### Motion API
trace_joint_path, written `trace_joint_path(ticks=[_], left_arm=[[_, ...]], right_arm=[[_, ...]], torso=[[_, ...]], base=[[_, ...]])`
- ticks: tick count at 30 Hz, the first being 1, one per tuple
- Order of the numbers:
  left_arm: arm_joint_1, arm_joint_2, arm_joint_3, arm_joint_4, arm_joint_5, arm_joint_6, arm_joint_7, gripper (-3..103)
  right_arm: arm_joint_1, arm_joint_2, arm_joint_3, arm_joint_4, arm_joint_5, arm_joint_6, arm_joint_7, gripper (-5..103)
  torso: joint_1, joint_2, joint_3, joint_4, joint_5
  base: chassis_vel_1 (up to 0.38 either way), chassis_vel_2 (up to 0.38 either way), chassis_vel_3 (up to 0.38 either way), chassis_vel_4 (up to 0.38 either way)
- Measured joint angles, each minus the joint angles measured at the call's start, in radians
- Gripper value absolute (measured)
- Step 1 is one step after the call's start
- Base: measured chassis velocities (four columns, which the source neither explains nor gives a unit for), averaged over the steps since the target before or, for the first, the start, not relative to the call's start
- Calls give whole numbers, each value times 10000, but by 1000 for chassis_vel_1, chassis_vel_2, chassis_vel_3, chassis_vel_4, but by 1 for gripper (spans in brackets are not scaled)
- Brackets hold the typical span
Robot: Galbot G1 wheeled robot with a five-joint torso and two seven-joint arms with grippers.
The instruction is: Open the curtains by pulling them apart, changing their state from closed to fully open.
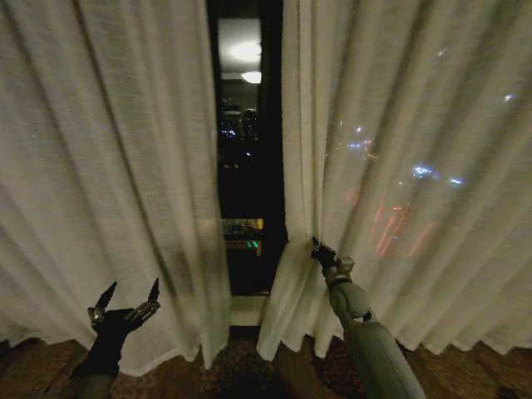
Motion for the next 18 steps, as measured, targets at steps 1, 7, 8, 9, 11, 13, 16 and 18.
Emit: trace_joint_path(ticks=[1, 7, 8, 9, 11, 13, 16, 18], left_arm=[[-6, 0, 12, 0, 4, 15, 1, 100], [-19, 0, 50, 0, 37, 70, 3, 100], [-19, 0, 50, 0, 37, 70, 3, 100], [-18, 0, 52, 0, 47, 74, 3, 100], [-9, 0, 56, 0, 74, 93, 2, 100], [-9, 0, 61, 0, 102, 100, 2, 100], [-13, -2, 96, 0, 196, 140, 2, 100], [-13, -2, 143, 0, 222, 158, 2, 100]], right_arm=[[11, -8, 1, -10, 12, 0, 0, 0], [18, -71, 47, -107, 78, 11, -46, 0], [18, -71, 47, -107, 78, 11, -46, 0], [19, -76, 64, -125, 92, 14, -68, 0], [18, -84, 123, -152, 123, 18, -104, 0], [19, -86, 147, -155, 133, 19, -113, 0], [-33, -94, 204, -148, 148, 30, -131, 0], [-86, -107, 228, -93, 153, 34, -133, 0]], torso=[[0, 0, 0, 0, 1], [0, -1, 0, -1, 1], [0, -1, 0, -1, 1], [0, -1, 0, 1, 0], [-1, 0, -1, 1, 0], [-1, 0, 0, 1, 1], [1, -1, 0, 2, 0], [2, -2, 0, 1, 2]], base=[[-322, -352, 371, 359], [-331, -365, 345, 369], [-328, -389, 335, 385], [-328, -364, 341, 385], [-333, -361, 334, 350], [-327, -358, 306, 343], [-319, -372, 327, 365], [-316, -379, 341, 369]])
